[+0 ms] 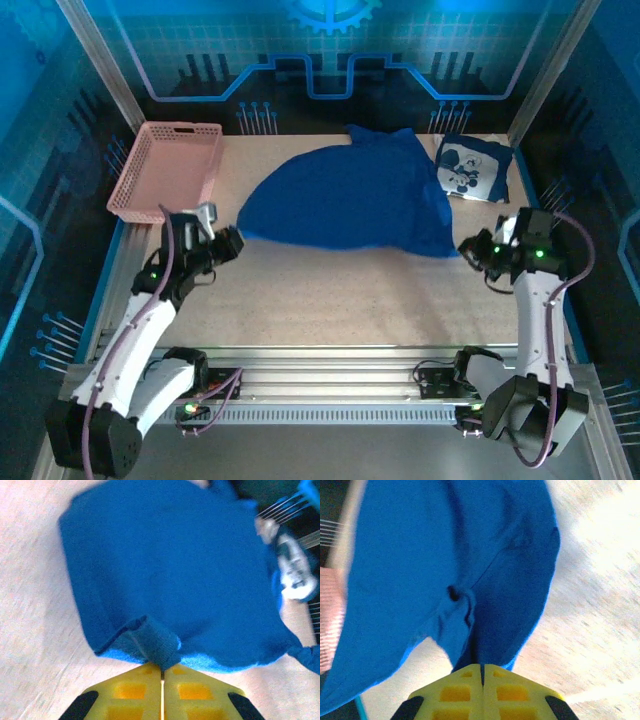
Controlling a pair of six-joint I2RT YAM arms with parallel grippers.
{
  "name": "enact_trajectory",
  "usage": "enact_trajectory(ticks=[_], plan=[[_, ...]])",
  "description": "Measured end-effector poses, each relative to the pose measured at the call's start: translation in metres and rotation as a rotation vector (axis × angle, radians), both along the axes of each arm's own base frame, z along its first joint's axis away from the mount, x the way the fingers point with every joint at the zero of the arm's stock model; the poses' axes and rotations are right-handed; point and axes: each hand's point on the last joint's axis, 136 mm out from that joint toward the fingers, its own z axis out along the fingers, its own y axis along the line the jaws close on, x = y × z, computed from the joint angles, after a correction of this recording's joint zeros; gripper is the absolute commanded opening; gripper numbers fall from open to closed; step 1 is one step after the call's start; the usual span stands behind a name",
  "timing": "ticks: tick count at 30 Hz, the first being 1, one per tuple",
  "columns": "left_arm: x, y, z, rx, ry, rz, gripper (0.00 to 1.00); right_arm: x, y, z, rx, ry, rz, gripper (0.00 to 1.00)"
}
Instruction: Fold and stack the t-shirts
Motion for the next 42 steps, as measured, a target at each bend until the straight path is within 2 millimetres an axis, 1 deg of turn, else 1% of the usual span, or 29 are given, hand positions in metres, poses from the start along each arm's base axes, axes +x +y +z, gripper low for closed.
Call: enact_trajectory(ticks=[1,3,5,8,11,13,16,18,22,23,24,25,26,27,28,29,31,33,35,37,40,42], plan=[[-0.008,0.003,-0.009,0.002,0.029,0.020,0.10,-0.007,-0.001,-0.011,-0.009,0.035,-0.006,0.00],[-0.021,0.010,-0.019,0.007,0.072,0.061,0.10,-0.014,-0.005,-0.020,-0.034,0.077,-0.018,0.00],[-0.028,0.016,-0.024,0.006,0.101,0.102,0.09,-0.014,-0.010,-0.022,-0.061,0.082,-0.027,0.00],[-0.038,0.024,-0.041,0.011,0.174,0.166,0.10,-0.015,-0.014,-0.025,-0.084,0.097,-0.034,0.00],[-0.052,0.030,-0.067,0.015,0.277,0.218,0.10,-0.016,-0.017,-0.032,-0.099,0.121,-0.033,0.00],[-0.062,0.033,-0.085,0.015,0.350,0.251,0.10,-0.021,-0.016,-0.040,-0.095,0.145,-0.027,0.00],[-0.075,0.036,-0.104,0.017,0.433,0.287,0.09,-0.029,-0.013,-0.053,-0.084,0.181,-0.022,0.00],[-0.084,0.039,-0.113,0.019,0.477,0.313,0.10,-0.034,-0.011,-0.061,-0.076,0.202,-0.020,0.00],[-0.093,0.041,-0.122,0.012,0.513,0.345,0.11,-0.035,-0.010,-0.063,-0.071,0.208,-0.018,0.00],[-0.095,0.041,-0.123,0.009,0.519,0.351,0.21,-0.035,-0.010,-0.063,-0.072,0.208,-0.018,0.00],[-0.096,0.041,-0.124,0.005,0.524,0.357,0.39,-0.035,-0.010,-0.063,-0.070,0.211,-0.018,0.05],[-0.097,0.042,-0.126,0.006,0.528,0.362,0.51,-0.035,-0.010,-0.064,-0.069,0.215,-0.018,0.12],[-0.098,0.042,-0.127,0.007,0.534,0.367,0.59,-0.035,-0.010,-0.066,-0.066,0.221,-0.019,0.26],[-0.100,0.043,-0.129,0.004,0.543,0.379,0.67,-0.035,-0.010,-0.067,-0.064,0.229,-0.018,0.37],[-0.102,0.044,-0.129,0.003,0.549,0.391,0.72,-0.036,-0.010,-0.069,-0.062,0.236,-0.016,0.48],[-0.104,0.046,-0.130,0.005,0.557,0.403,0.76,-0.036,-0.010,-0.070,-0.059,0.244,-0.018,0.56],[-0.107,0.049,-0.131,0.011,0.570,0.432,0.79,-0.036,-0.010,-0.072,-0.060,0.252,-0.015,0.66],[-0.110,0.053,-0.128,0.021,0.580,0.458,0.82,-0.035,-0.011,-0.072,-0.059,0.253,-0.022,0.75],[-0.105,0.056,-0.116,0.027,0.556,0.474,0.86,-0.031,-0.012,-0.066,-0.066,0.239,-0.021,0.78],[-0.094,0.059,-0.097,0.029,0.507,0.485,0.88,-0.023,-0.015,-0.056,-0.078,0.207,-0.023,0.79],[-0.072,0.061,-0.069,0.034,0.439,0.491,0.90,-0.006,-0.021,-0.040,-0.101,0.156,-0.016,0.80],[-0.056,0.060,-0.060,0.043,0.420,0.477,0.90,0.003,-0.023,-0.036,-0.114,0.148,-0.002,0.80]])
